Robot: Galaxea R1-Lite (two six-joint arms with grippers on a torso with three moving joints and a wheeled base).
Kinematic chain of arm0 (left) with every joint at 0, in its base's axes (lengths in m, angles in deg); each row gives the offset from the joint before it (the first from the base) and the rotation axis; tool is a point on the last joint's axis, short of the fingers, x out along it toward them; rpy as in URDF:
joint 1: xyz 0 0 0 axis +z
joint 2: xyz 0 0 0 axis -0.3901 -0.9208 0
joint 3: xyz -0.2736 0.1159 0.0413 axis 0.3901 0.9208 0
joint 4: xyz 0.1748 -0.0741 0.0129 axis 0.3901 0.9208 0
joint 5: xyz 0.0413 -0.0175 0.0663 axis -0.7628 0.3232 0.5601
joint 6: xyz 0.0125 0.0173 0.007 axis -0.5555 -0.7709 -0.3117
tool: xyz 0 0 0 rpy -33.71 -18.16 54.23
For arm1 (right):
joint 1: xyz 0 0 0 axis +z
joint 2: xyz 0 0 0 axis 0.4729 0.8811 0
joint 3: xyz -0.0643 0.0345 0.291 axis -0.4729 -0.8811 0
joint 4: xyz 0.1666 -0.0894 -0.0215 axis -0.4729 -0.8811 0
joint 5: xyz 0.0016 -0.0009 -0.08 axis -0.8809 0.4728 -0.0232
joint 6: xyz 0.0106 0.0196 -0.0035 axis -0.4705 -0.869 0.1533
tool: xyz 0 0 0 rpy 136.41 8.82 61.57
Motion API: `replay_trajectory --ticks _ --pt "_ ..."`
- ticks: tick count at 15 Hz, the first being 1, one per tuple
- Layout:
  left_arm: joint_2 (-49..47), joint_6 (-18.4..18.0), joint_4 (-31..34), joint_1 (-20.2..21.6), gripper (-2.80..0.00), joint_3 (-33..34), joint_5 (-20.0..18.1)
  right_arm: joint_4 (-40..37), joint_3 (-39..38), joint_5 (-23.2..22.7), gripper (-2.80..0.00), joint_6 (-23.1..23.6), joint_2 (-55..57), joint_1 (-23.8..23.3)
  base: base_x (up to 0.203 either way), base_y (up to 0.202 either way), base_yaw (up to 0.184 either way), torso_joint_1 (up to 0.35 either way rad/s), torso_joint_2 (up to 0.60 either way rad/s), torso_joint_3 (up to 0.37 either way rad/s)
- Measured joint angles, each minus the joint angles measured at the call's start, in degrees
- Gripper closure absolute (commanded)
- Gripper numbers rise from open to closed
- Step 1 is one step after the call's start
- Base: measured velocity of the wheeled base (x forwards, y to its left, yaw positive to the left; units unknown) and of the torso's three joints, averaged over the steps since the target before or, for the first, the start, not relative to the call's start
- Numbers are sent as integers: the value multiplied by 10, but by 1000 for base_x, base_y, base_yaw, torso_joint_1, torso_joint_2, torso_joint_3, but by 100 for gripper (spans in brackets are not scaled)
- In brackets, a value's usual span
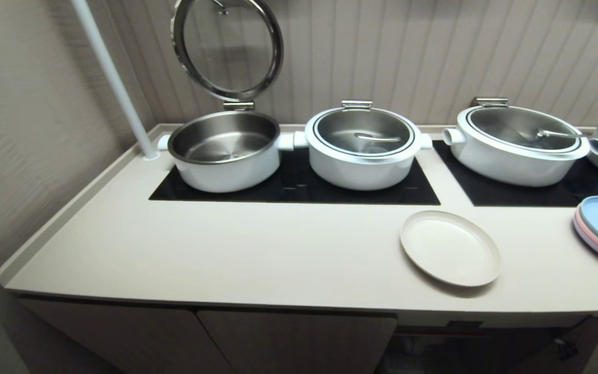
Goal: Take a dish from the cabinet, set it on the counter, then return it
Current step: Pick up the plate from the table
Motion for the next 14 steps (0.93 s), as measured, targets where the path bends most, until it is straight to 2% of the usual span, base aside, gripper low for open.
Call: replay_trajectory --ticks 14 --pt "0 0 0 0 0 0 0 3 0 0 0 3 0 0 0 0 0 0 0 0"
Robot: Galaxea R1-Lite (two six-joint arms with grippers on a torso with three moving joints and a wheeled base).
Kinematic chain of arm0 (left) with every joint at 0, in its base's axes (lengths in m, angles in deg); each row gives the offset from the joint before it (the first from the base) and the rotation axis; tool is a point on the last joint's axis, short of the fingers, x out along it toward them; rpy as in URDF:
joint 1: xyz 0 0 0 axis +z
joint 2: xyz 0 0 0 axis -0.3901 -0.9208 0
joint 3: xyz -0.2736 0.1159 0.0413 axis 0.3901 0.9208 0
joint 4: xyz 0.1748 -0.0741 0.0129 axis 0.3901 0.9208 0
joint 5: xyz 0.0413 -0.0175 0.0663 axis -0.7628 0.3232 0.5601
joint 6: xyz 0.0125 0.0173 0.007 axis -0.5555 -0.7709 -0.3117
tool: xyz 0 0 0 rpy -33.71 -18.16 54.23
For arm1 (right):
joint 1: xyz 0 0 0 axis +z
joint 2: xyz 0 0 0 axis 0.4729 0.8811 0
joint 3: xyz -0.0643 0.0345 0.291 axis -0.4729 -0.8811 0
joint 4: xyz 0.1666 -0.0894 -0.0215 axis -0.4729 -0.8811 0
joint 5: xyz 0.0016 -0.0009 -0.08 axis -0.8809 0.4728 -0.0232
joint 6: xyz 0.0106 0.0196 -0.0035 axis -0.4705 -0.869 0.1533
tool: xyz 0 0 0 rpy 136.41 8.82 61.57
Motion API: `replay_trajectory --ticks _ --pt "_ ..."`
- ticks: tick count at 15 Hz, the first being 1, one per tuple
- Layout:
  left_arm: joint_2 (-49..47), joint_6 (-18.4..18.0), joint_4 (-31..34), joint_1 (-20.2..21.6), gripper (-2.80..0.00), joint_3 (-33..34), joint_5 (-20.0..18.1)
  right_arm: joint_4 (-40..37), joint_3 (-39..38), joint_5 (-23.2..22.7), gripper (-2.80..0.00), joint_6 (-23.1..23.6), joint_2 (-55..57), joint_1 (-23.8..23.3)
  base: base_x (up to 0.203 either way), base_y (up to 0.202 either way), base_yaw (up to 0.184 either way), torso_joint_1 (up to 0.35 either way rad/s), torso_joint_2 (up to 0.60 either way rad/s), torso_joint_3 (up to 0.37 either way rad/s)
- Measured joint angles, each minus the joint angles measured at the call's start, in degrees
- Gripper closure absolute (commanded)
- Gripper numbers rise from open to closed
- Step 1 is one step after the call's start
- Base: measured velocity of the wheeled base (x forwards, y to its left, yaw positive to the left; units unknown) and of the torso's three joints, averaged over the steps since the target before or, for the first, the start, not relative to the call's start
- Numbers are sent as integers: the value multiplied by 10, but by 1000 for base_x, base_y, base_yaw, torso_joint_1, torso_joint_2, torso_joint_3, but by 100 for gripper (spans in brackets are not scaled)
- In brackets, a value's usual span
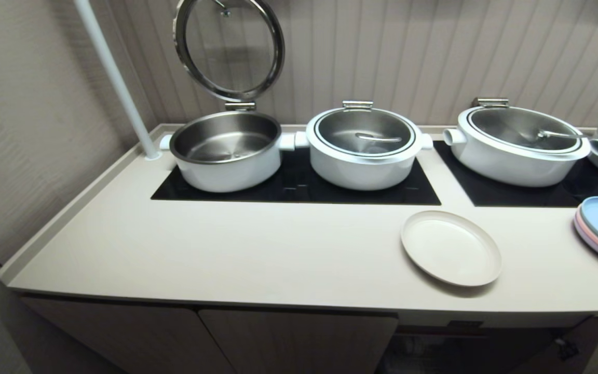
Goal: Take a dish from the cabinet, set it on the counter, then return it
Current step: Pick up the plate from the table
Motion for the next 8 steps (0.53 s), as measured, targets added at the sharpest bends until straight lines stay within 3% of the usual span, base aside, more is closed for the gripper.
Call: replay_trajectory --ticks 8 --pt "0 0 0 0 0 0 0 -1 0 0 0 -1 0 0 0 0 0 0 0 0"
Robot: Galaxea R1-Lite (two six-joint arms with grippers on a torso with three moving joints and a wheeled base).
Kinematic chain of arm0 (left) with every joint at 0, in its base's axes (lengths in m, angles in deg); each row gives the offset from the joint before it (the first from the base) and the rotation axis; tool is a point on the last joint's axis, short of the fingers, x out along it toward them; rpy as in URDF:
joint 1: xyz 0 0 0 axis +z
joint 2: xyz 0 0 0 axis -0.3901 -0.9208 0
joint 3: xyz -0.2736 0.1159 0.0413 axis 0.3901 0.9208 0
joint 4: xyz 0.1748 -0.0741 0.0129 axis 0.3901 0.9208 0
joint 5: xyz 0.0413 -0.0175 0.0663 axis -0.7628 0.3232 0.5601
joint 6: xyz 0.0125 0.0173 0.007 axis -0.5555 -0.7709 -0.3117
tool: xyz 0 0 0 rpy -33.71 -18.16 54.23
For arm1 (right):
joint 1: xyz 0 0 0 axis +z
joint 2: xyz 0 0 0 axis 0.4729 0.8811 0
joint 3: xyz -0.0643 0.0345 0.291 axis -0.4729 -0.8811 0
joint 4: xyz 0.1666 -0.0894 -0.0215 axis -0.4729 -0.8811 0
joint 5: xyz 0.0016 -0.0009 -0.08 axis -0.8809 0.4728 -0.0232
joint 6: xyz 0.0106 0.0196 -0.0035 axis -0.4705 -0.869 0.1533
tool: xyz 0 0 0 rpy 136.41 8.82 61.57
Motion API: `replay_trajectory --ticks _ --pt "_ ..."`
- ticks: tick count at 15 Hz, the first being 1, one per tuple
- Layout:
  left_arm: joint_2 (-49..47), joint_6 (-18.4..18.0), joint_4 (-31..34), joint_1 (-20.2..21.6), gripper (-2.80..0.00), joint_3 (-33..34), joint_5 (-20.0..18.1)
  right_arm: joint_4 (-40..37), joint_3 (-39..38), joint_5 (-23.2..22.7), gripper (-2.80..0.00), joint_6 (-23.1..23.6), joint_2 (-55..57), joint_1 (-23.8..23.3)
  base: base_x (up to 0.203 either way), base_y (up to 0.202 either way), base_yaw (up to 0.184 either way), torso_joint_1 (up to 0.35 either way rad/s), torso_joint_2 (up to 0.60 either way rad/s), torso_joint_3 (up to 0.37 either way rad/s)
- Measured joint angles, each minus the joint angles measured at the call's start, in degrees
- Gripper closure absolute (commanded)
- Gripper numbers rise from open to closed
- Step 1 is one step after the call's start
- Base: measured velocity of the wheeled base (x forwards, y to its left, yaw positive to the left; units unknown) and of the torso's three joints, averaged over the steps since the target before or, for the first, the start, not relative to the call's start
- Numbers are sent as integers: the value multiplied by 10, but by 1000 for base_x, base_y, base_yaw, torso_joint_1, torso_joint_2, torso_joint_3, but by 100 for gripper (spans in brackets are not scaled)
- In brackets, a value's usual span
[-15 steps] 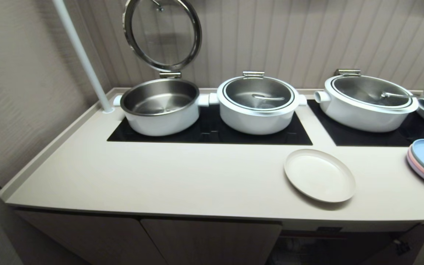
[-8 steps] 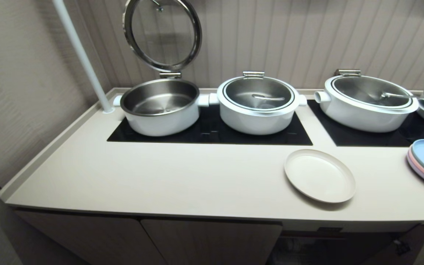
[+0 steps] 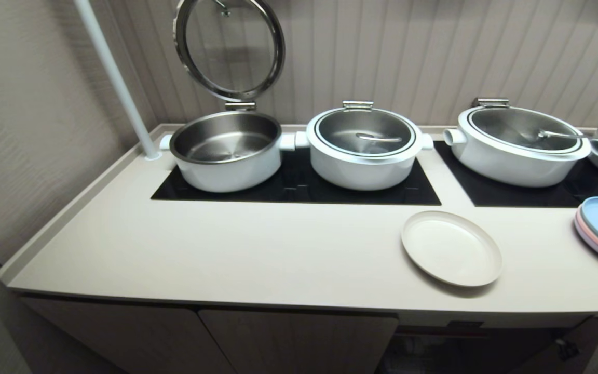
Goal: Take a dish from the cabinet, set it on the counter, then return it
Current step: Pick up the plate from the table
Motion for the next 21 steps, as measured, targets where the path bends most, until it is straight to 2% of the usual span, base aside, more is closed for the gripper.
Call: replay_trajectory --ticks 17,21 --pt "0 0 0 0 0 0 0 -1 0 1 0 4 5 0 0 0 0 0 0 0" --pt "0 0 0 0 0 0 0 32 3 2 0 5 48 1 0 0 0 0 0 0"
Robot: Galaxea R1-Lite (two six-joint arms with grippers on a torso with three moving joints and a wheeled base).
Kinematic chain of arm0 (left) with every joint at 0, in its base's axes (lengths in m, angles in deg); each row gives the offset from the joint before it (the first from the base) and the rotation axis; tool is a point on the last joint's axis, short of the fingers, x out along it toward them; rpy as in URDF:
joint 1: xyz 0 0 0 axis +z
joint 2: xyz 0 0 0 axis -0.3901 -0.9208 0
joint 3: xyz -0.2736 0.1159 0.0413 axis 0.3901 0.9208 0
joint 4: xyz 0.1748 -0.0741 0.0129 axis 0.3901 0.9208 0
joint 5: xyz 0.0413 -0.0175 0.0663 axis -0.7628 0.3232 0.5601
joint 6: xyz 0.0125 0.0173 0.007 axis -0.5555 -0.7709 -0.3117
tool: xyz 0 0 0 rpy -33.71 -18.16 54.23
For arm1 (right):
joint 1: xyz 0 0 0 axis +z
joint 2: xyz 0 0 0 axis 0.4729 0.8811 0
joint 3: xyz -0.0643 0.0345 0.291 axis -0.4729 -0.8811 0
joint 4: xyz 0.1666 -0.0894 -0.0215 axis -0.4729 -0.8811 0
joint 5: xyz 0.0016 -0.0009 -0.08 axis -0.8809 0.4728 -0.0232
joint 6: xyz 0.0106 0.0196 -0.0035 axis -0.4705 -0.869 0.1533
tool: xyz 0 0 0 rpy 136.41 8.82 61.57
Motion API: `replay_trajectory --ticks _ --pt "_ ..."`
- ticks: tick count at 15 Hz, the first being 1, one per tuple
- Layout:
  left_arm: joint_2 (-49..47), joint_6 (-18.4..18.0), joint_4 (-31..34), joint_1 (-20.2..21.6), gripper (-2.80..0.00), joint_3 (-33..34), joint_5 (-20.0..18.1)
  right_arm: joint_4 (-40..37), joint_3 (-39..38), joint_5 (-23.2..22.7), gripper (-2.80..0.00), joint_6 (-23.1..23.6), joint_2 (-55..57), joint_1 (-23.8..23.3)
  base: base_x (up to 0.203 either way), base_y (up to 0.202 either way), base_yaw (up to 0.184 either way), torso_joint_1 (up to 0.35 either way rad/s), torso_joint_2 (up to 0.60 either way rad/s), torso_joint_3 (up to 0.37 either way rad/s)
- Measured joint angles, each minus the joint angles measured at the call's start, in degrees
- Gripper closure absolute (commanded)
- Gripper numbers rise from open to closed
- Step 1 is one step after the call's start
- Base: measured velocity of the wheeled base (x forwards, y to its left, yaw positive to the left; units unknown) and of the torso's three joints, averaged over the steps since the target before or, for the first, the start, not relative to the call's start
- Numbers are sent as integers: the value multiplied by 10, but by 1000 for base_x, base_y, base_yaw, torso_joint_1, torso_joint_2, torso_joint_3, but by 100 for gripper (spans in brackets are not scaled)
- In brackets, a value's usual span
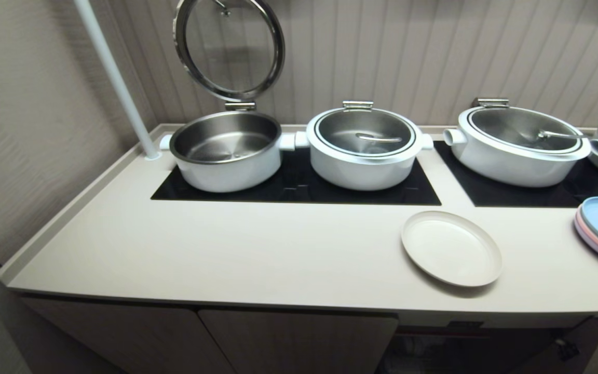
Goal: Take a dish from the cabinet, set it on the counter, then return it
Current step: Pick up the plate from the table
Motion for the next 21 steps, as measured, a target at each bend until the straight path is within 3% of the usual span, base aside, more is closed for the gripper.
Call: replay_trajectory --ticks 11,16,21 --pt "0 0 0 0 0 0 0 15 140 -1 0 -8 184 -7 0 0 0 0 0 0" --pt "0 0 0 0 0 0 0 9 250 -4 0 -95 312 -30 0 0 0 0 0 0" --pt "0 0 0 0 0 0 0 -4 349 -7 0 -114 454 -58 0 0 0 0 0 0"
